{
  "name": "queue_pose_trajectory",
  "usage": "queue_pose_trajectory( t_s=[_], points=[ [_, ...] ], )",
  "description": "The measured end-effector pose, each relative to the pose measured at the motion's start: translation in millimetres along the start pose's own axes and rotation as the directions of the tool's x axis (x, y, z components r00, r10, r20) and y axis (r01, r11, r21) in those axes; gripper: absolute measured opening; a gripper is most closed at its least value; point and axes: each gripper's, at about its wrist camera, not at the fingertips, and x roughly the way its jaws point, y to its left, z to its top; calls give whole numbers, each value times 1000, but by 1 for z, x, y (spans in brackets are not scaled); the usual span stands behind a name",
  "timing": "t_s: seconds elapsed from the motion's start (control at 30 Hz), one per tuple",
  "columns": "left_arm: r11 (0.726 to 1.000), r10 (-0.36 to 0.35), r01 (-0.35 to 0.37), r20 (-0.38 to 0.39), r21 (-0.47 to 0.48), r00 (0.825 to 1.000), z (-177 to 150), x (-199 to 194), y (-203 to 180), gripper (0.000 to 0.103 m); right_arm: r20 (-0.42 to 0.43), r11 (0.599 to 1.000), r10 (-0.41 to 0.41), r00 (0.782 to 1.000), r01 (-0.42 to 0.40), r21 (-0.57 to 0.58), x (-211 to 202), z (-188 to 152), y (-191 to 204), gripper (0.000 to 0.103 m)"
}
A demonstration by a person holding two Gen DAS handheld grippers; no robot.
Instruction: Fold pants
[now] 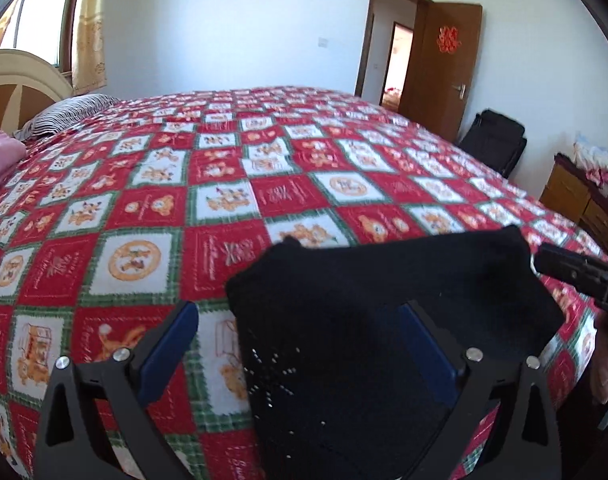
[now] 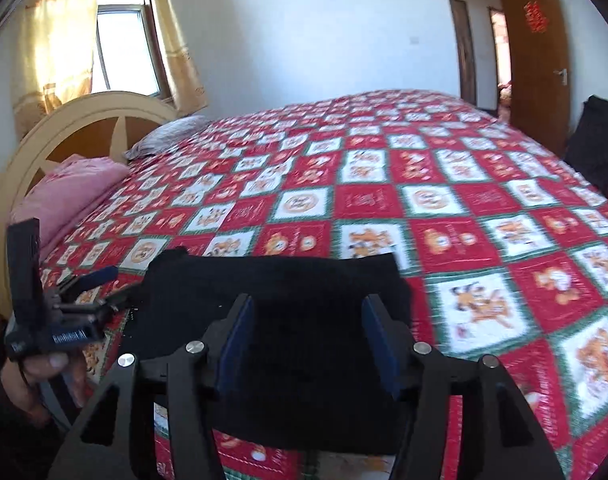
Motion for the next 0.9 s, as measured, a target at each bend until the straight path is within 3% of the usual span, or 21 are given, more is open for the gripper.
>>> queue_pose_trajectory(
  t_s=[0.13, 0.2, 0.27, 0.33, 0.37, 0.47, 0.6, 0.7, 0.9],
  points=[
    [1000, -1, 1, -39, -3, 999, -7, 11, -4, 102, -98, 999, -46, 994, 48, 24, 33, -5, -9, 58],
    [1000, 3, -3, -45, 2, 999, -9, 12, -6, 102, -140, 991, -103, 985, 113, 65, 41, -11, -28, 58],
    [1000, 3, -3, -52, 3, 999, -11, 13, -6, 103, -183, 985, -62, 981, 89, 145, 49, -19, -50, 58],
    [1000, 5, -5, -63, 4, 998, -14, 17, -6, 103, -180, 973, 25, 983, 18, 230, 52, -24, -68, 58],
    [1000, 10, -10, -66, 7, 998, -16, 19, -6, 103, -183, 974, 27, 983, 15, 227, 52, -24, -67, 58],
    [1000, -2, 1, -77, -16, 997, -19, 22, -2, 103, -178, 987, -31, 984, 59, 153, 51, -23, -53, 58],
    [1000, -6, 4, -68, -27, 998, -18, 13, 2, 103, -168, 982, -14, 986, 46, 184, 45, -24, -58, 58],
    [1000, 19, -19, -53, -7, 998, -16, 8, 4, 103, -143, 983, -61, 988, 84, 163, 35, -22, -61, 58],
    [987, -102, 93, -65, -132, 993, -22, 26, 27, 103, -159, 977, 28, 987, 7, 215, 44, -25, -63, 60]
  ],
)
